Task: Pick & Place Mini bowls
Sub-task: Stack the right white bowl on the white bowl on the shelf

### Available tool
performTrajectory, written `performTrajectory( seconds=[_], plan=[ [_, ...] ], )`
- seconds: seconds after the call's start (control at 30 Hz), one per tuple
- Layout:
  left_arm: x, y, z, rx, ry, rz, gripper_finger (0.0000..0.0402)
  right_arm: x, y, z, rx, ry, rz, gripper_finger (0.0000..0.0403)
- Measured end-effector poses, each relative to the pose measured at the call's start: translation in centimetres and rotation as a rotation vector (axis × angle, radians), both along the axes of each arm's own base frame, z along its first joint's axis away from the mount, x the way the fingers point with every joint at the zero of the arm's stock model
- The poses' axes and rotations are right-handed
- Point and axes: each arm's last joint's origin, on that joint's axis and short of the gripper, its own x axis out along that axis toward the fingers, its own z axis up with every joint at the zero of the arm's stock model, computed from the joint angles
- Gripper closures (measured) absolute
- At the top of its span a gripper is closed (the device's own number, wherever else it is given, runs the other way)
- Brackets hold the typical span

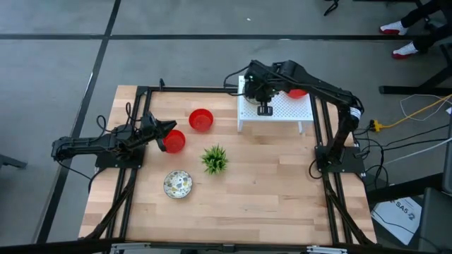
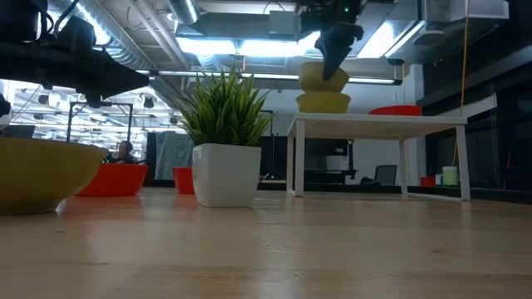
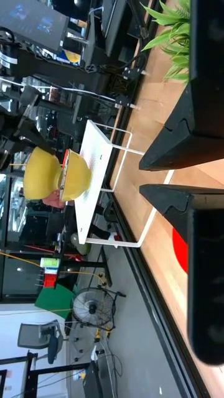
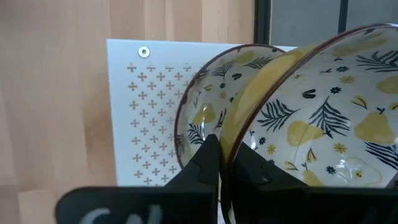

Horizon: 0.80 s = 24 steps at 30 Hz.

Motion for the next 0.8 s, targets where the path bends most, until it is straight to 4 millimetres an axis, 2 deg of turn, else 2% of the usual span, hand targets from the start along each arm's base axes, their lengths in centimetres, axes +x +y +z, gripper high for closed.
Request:
performTrajectory(
  seconds=[0.43,0.63,0.8],
  plan=[
    [0.0,0.0,0.0,0.0,0.0,0.0,0.0358,0.5,0.0,-1.2,0.04,0.072,0.021,0.0379],
    [0.0,0.0,0.0,0.0,0.0,0.0,0.0359,0.9,-0.1,-1.7,0.061,0.084,0.025,0.0388],
    [0.0,0.0,0.0,0.0,0.0,0.0,0.0361,0.9,-0.1,-1.7,0.063,0.088,0.017,0.0363]
  ],
)
